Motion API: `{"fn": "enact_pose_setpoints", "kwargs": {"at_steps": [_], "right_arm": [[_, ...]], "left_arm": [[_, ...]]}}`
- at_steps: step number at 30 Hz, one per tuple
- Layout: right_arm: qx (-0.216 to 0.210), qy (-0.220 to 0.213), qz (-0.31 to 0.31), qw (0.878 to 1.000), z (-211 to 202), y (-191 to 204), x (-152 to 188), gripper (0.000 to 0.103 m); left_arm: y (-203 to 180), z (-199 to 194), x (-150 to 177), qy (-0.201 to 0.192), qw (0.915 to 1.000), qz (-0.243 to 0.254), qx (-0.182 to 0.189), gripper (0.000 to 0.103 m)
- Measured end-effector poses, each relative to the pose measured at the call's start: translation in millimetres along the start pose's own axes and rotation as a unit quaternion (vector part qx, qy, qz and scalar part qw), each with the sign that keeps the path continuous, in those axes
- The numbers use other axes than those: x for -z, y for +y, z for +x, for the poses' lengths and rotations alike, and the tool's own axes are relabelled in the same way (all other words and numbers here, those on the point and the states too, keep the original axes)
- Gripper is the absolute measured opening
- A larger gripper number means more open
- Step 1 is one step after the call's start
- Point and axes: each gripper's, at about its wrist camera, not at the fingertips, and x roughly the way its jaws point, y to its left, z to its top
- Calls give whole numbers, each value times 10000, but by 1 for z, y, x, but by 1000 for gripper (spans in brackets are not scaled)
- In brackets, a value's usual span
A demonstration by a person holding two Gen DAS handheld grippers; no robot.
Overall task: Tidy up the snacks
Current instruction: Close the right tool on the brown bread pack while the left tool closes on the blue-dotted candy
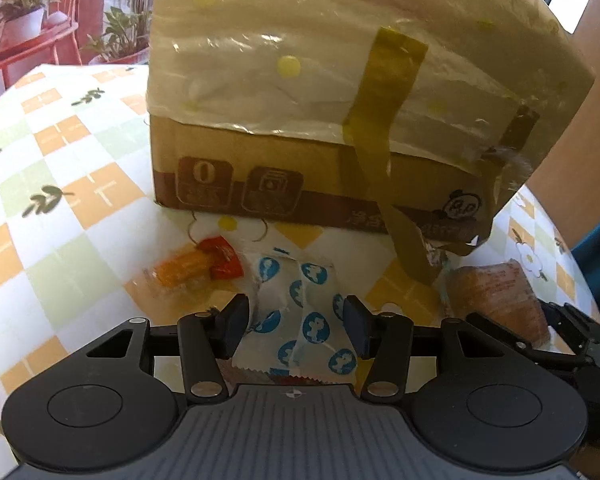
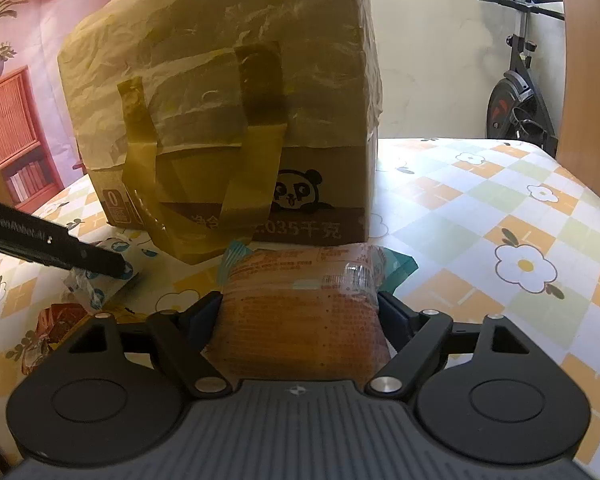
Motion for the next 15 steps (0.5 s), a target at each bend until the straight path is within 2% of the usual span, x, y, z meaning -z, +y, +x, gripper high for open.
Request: {"fn": "enact_pose_setpoints", "kwargs": {"at_steps": [9,13,15], "right_arm": [[-74,11,70,9999,1,-2,0,84],[-86,12,91,9999,0,-2,0,84],[-86,10,90,9999,0,-2,0,84]], "left_arm": [[-2,2,2,-222,9997,13,-89,57],[1,-3,7,-313,9995,19,-102,45],[4,-6,9,-341,9994,-74,-42,43]]}}
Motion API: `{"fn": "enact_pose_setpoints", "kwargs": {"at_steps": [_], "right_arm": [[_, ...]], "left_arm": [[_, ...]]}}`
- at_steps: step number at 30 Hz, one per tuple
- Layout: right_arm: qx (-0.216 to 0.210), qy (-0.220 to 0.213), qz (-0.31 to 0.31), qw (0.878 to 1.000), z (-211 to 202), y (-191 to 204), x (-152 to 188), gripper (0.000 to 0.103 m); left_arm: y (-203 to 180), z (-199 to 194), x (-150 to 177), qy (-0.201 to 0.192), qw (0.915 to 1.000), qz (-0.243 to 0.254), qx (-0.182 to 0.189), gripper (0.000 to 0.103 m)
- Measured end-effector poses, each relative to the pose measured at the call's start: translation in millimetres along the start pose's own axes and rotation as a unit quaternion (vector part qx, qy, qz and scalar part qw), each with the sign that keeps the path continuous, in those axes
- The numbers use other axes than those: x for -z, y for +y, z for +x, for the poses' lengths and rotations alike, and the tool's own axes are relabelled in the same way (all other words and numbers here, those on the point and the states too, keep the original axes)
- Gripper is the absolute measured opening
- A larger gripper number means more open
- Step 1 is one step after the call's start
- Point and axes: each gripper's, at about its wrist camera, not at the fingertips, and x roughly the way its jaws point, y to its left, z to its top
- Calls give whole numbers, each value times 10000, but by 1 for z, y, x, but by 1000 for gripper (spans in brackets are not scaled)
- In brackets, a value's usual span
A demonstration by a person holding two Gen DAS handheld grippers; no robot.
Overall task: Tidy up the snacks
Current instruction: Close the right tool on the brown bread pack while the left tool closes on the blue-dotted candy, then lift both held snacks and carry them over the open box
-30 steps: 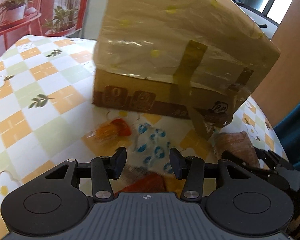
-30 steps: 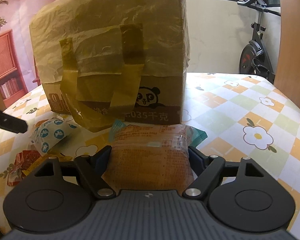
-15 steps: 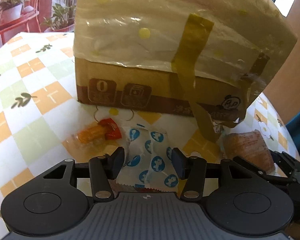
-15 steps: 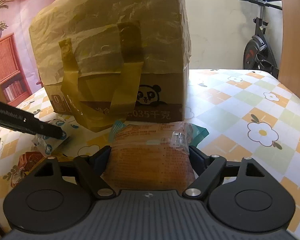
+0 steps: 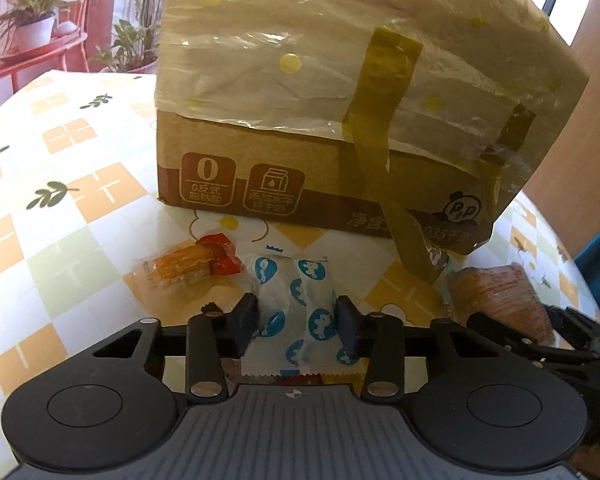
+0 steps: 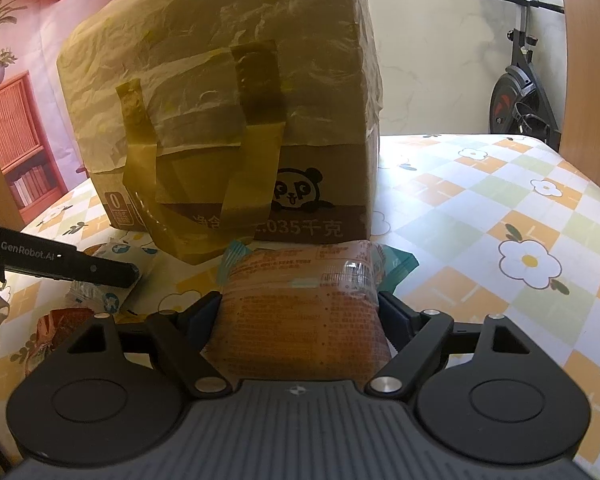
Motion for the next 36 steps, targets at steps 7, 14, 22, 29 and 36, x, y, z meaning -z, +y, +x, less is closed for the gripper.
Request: {"fn": "enact_pose_setpoints", "kwargs": {"at_steps": [7,14,22,29,36], "right_arm": [[-38,2,59,10000,0,-2,0,84],[-39,27,58,10000,0,-1,-1,84],[24,185,47,9998,-6,0,-4,82],[166,123,408,9990,-35,-12,-7,81],[417,-380,588,9967,-75,-24,-34,81]], "left_arm": [[8,-14,1,-152,9998,-145,20,42],[9,-32,-3,-335,9993,-128,71,42],[20,-61,-10,-641,9979,-99,56,42],[29,-87,-13,-928,9956,-98,22,42],[28,-112,-43,-1368,9904,76,158,42]]}}
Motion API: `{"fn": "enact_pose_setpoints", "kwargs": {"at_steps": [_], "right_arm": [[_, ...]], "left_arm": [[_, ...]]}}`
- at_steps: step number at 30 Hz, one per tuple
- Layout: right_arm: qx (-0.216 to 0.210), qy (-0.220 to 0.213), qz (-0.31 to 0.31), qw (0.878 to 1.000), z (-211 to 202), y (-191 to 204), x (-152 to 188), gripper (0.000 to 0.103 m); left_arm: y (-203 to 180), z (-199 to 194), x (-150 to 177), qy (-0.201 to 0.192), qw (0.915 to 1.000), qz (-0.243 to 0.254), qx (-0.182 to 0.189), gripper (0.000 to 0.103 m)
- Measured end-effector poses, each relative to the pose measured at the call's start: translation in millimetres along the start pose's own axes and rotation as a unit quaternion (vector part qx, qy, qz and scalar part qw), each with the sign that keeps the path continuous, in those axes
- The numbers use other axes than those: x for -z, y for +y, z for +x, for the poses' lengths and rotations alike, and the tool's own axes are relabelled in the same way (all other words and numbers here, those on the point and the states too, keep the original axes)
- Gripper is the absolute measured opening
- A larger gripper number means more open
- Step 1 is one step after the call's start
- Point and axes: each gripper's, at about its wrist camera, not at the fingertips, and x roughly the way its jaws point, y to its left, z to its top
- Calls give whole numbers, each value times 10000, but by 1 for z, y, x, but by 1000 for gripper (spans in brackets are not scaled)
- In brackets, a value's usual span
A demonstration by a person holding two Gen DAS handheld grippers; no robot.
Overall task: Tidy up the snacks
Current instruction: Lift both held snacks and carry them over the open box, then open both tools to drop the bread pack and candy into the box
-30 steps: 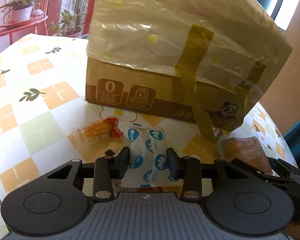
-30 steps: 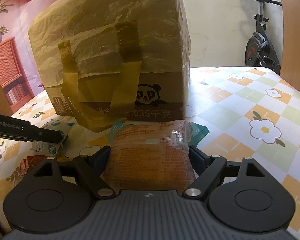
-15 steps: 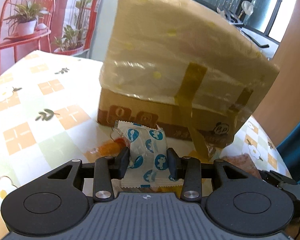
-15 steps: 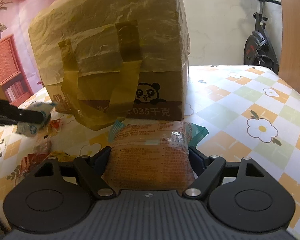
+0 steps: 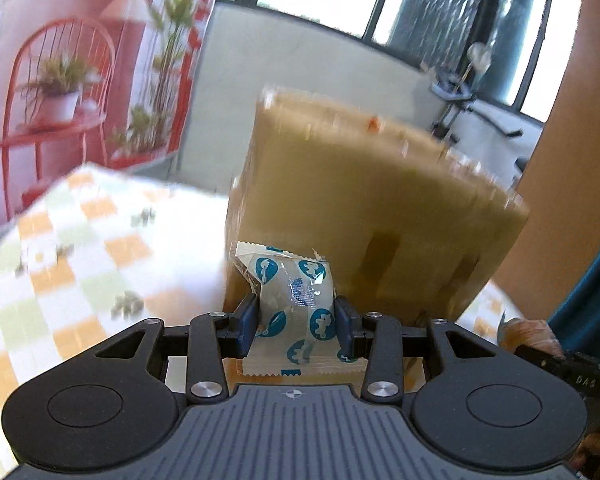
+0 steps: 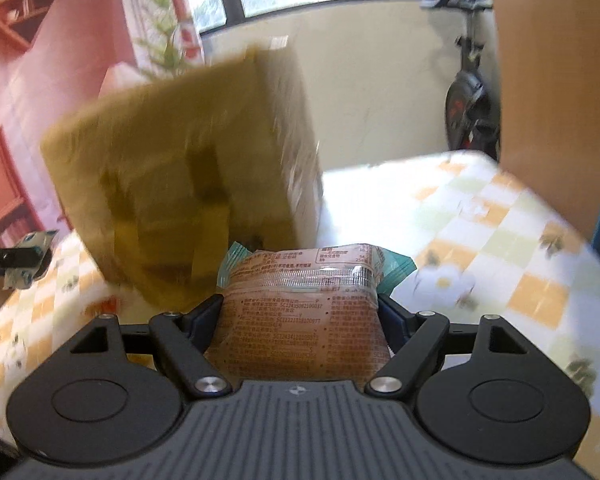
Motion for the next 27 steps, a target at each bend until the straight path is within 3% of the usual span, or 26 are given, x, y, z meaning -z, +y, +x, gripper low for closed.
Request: {"fn": "enact_pose_setpoints", "kwargs": {"at_steps": [8,13,17,21,27], "right_arm": [[-230,-956,-461,9941,-32,18,-78,81],[-581,-1360,-589,9873,-33,32,-121,81],[-817,-1334,-541,9862,-11,41,-154,81],[-990,-1097,-519,9877,26,52,-184,81],[-812,-645,-507,9933,85,72,-217,81]], "left_arm": [[-25,-14,-57,-661,9963,433,329,42],[-42,-2,-87,-868,9937,554,442,43],[-51,22,-113,-764,9943,572,468,43],[-53,60,-133,-373,9968,540,449,43],[-53,104,-144,5,9976,687,118,43]]}}
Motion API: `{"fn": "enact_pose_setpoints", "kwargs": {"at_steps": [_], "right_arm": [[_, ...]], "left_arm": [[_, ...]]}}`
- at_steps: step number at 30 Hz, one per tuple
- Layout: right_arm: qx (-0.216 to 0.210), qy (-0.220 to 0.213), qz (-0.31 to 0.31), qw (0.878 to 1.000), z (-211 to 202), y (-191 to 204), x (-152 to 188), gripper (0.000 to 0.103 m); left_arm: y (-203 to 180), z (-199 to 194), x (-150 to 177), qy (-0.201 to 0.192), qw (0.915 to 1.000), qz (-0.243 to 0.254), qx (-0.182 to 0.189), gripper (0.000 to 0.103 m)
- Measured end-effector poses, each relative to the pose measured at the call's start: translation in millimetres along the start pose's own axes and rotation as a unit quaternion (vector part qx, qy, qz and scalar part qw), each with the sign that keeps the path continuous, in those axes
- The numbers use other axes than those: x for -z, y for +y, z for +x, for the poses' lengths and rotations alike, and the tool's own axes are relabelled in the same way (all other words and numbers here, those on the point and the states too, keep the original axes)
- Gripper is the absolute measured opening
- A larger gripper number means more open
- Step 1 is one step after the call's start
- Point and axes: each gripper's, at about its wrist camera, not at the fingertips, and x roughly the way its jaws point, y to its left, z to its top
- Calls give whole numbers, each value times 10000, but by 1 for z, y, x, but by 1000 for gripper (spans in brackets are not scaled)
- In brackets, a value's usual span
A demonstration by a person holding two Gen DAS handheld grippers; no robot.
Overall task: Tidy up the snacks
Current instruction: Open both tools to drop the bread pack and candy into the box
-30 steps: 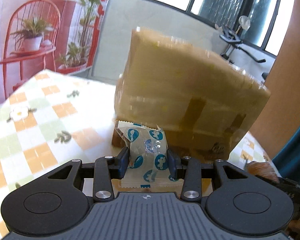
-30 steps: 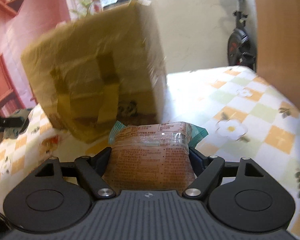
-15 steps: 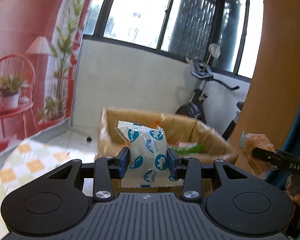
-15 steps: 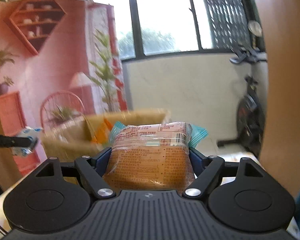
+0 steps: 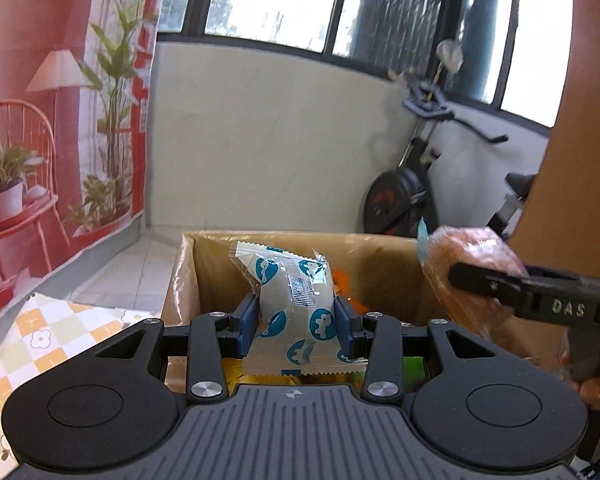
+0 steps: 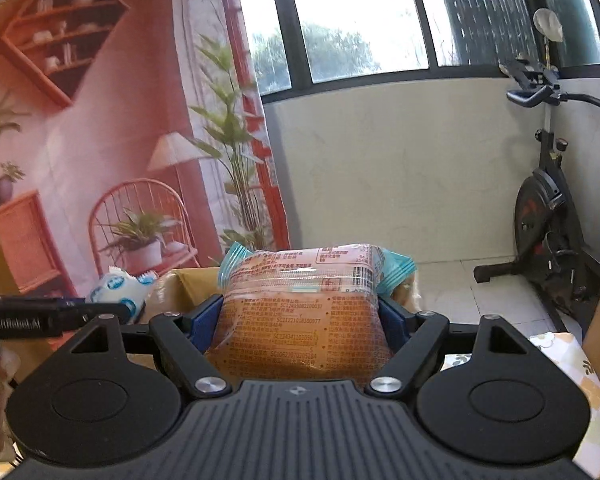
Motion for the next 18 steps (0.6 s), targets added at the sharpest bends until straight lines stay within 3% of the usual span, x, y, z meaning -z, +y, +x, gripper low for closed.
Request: {"fn": "enact_pose_setpoints", "kwargs": {"at_steps": [6,9,11,18], "right_arm": [[301,432,-242,9983,45,6,-13,81],[277,611,-331,9972,54,8,-11,85],[289,704,-233,9968,59,8,-9,87],[189,591,-261,9977,45,18,-5,88]], "left_arm": [[9,14,1,170,9996,-88,-210,45],[6,10,-1,160,9992,135,-339,57],[1,7,-3,121,9985,299,-433,58],[3,-5,-5,87,9984,235,-515,62]]}}
